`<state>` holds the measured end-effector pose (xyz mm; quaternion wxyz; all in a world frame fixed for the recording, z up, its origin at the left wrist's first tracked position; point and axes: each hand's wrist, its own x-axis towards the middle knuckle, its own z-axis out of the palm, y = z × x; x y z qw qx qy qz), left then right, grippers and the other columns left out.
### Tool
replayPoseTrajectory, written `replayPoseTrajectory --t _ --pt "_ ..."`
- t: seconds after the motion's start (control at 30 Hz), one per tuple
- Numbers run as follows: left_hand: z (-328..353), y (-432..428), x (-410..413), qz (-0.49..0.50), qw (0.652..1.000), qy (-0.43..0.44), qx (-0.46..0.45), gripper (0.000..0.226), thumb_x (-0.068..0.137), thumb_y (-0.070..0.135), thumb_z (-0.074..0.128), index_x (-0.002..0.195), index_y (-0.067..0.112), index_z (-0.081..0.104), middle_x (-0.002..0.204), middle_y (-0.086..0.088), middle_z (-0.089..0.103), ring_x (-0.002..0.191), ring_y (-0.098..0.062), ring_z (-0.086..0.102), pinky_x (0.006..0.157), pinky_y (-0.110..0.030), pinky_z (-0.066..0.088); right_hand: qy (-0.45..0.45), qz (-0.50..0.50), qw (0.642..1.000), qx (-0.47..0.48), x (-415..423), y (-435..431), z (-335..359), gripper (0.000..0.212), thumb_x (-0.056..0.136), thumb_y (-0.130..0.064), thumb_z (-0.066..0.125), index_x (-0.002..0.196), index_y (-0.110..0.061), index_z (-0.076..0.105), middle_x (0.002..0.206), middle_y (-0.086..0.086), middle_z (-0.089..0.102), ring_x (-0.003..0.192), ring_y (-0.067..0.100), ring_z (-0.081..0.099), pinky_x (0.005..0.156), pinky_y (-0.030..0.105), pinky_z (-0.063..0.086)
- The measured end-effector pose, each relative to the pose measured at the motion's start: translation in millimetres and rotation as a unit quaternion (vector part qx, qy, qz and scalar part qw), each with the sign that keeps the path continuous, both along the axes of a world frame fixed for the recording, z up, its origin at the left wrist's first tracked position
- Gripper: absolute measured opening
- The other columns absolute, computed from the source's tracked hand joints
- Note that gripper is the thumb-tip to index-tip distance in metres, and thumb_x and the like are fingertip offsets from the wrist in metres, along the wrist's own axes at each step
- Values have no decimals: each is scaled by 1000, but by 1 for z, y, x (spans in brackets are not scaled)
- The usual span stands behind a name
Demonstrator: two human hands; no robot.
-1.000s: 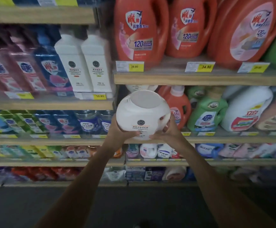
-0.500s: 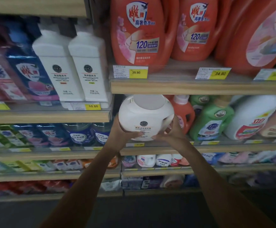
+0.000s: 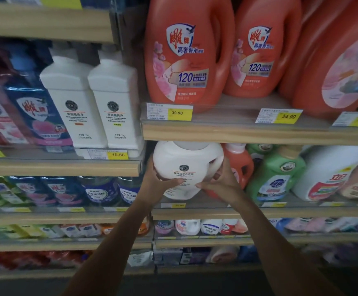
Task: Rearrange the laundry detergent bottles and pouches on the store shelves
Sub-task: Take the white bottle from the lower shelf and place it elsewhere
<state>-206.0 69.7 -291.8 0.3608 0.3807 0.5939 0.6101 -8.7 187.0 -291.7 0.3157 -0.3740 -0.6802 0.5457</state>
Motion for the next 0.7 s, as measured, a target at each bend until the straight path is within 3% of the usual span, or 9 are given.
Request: replayPoseTrajectory --t 0.07,0.17,0.27,0.4,0.47,0.57,0.7 --pt "-3 6 -4 -1 1000 -10 3 106 65 -2 90 151 20 33 137 0 61 121 -11 62 81 -21 60 15 3 1000 2 -4 4 2 103 67 10 88 148 -18 31 136 0 59 121 8 61 79 15 56" --pt "-3 14 -10 4 1000 -11 -3 114 58 15 95 152 27 32 139 1 61 124 -14 62 86 -28 61 26 10 1000 9 -9 12 3 107 69 15 85 152 -18 27 141 1 57 113 5 68 84 31 61" --pt "-3 19 -13 3 1000 -9 -12 115 56 24 95 151 33 31 138 2 62 122 -18 63 84 -37 63 24 6 1000 4 -14 19 1 106 67 12 88 151 -17 30 136 -3 63 117 10 67 93 46 60" --pt "-2 24 -18 -2 1000 -14 -16 107 57 22 95 146 35 36 131 2 66 116 -20 67 84 -52 62 10 -1 1000 16 -17 28 -3 98 65 9 90 143 -22 39 116 -22 72 102 1 72 78 29 61" --pt "0 26 -17 0 1000 -13 -19 106 58 20 94 146 34 36 131 3 67 118 -19 67 87 -48 62 10 1 1000 17 -18 31 -3 91 66 7 90 134 -32 44 111 -28 72 101 -1 72 75 25 61" --pt "0 29 -17 5 1000 -12 -17 102 64 11 92 147 30 36 135 1 64 122 -21 63 96 -48 58 2 -5 1000 15 -20 34 -3 84 65 4 91 122 -39 46 105 -25 73 96 1 73 77 29 62" --pt "2 32 -15 12 1000 -16 -7 101 69 -2 88 149 25 34 139 -5 60 127 -25 59 101 -54 53 8 -6 1000 8 -21 39 -6 83 66 4 91 128 -29 46 110 -13 74 96 3 74 73 24 61"
